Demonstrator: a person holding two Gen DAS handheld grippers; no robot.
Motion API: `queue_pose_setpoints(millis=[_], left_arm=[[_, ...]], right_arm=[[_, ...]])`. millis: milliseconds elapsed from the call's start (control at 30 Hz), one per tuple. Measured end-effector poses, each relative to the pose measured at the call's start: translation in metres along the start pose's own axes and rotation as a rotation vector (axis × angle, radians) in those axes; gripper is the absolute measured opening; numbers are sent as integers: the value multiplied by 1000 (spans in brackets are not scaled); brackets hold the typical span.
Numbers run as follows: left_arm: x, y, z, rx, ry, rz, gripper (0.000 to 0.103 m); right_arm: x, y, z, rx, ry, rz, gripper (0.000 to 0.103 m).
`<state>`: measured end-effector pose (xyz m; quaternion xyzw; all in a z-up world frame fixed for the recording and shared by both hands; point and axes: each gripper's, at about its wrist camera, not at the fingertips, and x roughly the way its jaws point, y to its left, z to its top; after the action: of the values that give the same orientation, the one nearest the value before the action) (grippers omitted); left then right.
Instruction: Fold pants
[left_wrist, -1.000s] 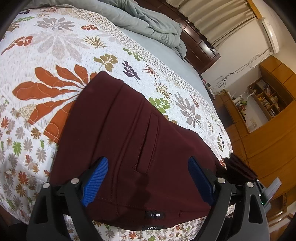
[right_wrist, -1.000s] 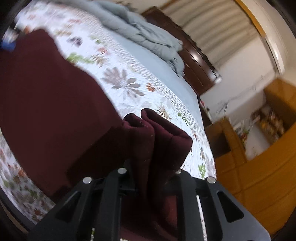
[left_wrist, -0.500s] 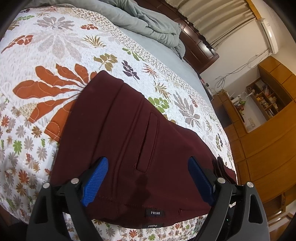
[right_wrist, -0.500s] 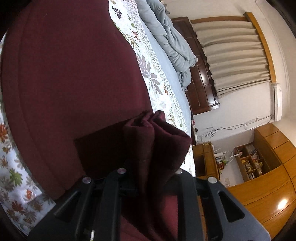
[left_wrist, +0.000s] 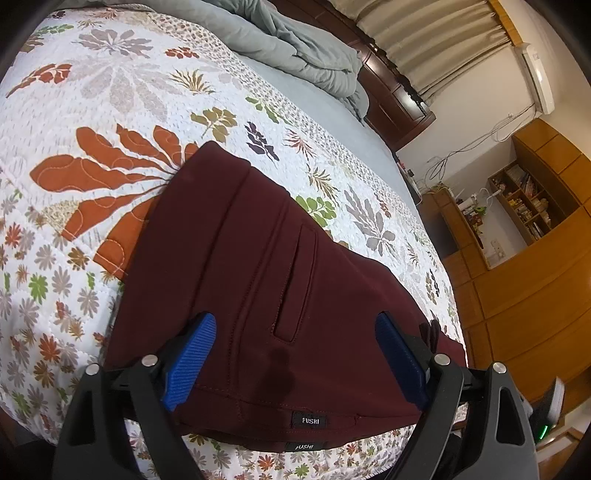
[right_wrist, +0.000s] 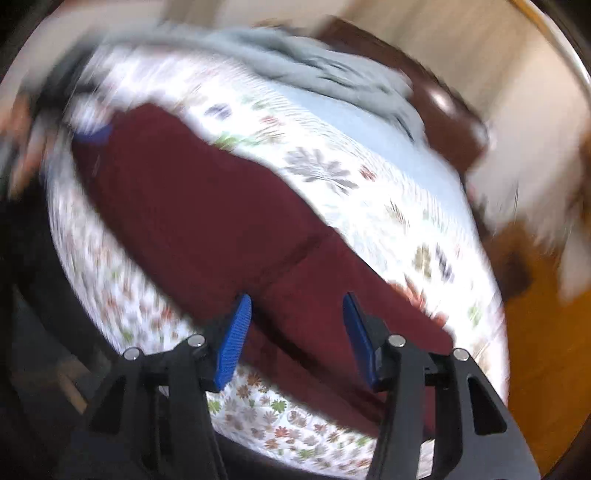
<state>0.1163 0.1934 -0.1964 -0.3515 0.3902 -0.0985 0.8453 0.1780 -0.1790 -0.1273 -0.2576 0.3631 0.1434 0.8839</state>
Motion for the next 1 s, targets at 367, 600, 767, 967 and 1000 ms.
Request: queue_pose_setpoints(millis=[367,600,767,967,1000], left_arm=[[-4,2,-4,-4,-2,-3,88],[-1,-1,-3,-4,-4,21,88],[-3,-2,-2,-12,-12,19,88],[-21,-5,-1,-57,-58,33,88],[-29,-7,-3,-65,-78,31,88]], right_arm=[[69,-14,-22,169,171,105,23],[58,-124,-31,420,100,41,38],[99,-189,-66,665,190,-9,41],[101,-155,-63,634,164,148,49],[94,-154,-59,627,153,161,39]])
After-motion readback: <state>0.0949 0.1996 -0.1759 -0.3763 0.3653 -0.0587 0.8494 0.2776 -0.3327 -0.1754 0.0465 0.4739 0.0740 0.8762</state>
